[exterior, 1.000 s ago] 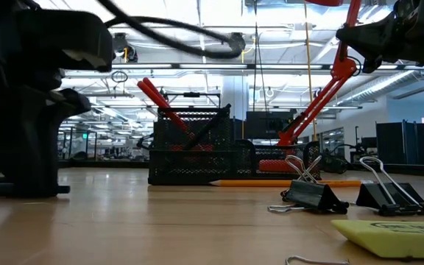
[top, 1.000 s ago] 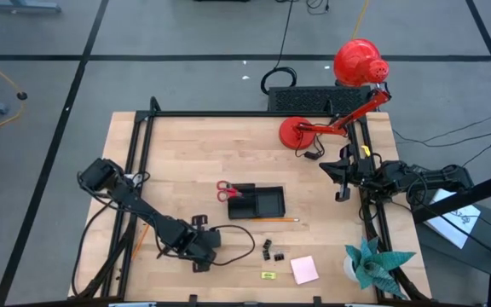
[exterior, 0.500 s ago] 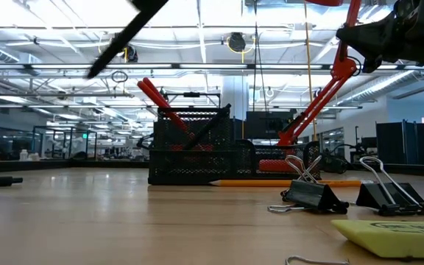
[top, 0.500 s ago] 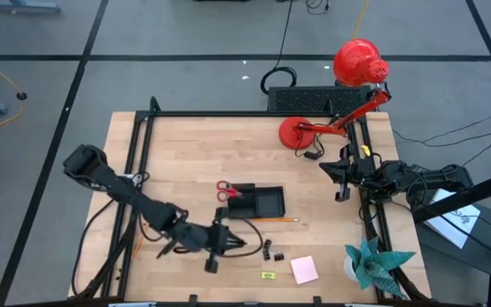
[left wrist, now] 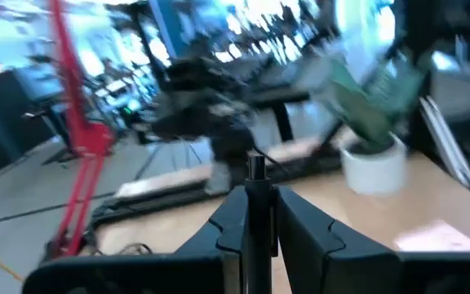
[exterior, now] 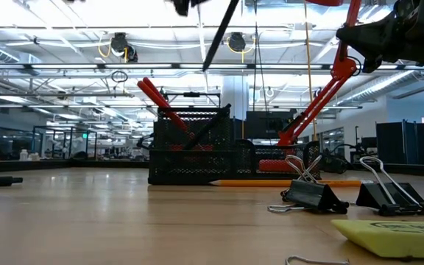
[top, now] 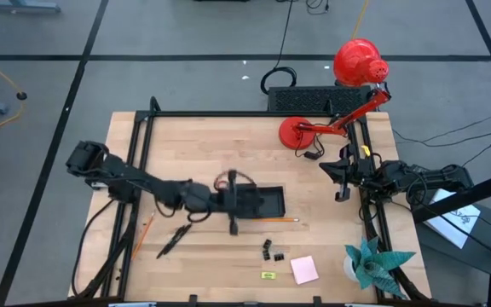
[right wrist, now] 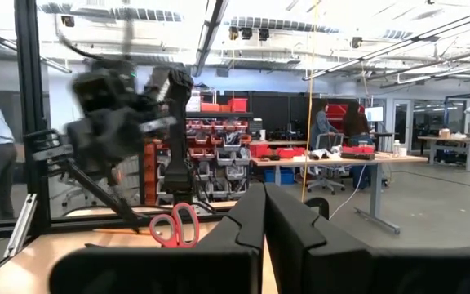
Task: Pick and place office supplies into organizer
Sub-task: Put the right pen into the top left compartment of the desk organizer
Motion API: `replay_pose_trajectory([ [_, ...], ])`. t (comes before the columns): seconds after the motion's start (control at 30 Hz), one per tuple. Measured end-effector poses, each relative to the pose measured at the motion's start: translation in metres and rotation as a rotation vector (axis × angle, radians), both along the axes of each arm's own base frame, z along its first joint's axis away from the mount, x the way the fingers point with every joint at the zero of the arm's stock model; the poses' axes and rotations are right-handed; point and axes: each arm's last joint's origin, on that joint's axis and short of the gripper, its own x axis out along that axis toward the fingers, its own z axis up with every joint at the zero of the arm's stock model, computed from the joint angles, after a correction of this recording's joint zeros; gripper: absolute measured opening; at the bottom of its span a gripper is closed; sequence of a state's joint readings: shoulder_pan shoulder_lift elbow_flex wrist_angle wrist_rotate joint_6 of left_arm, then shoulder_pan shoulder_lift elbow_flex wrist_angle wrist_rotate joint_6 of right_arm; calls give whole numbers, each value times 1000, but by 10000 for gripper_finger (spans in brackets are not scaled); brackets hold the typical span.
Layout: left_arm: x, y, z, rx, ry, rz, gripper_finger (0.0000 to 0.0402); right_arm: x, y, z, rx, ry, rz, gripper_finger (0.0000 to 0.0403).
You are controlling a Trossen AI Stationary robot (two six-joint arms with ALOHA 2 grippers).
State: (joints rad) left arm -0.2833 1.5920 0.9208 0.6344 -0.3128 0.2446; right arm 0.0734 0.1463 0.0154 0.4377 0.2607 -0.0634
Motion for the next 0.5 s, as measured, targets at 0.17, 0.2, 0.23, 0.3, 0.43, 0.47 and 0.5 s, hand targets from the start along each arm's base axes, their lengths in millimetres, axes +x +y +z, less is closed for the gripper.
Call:
replay_pose_trajectory([
  [0.17,-9,34,-26,-91,-57,73,51,0,0,0,0,1,0,4],
  [0.2,-11,39,-30,-107,-58,88,51,0,0,0,0,1,0,4],
  [0.23,-13,43,-33,-114,-49,109,51,0,0,0,0,1,0,4],
  [0.3,-16,49,-42,-128,-25,143,51,0,0,0,-1,1,0,4],
  [0.43,-18,55,-50,-156,-49,159,51,0,0,1,-1,-7,-2,4],
  [0.47,-18,56,-52,-158,-47,163,51,0,0,1,-1,-7,-2,4],
  [0.5,-17,56,-55,-162,-39,166,51,0,0,1,0,-7,-2,4],
])
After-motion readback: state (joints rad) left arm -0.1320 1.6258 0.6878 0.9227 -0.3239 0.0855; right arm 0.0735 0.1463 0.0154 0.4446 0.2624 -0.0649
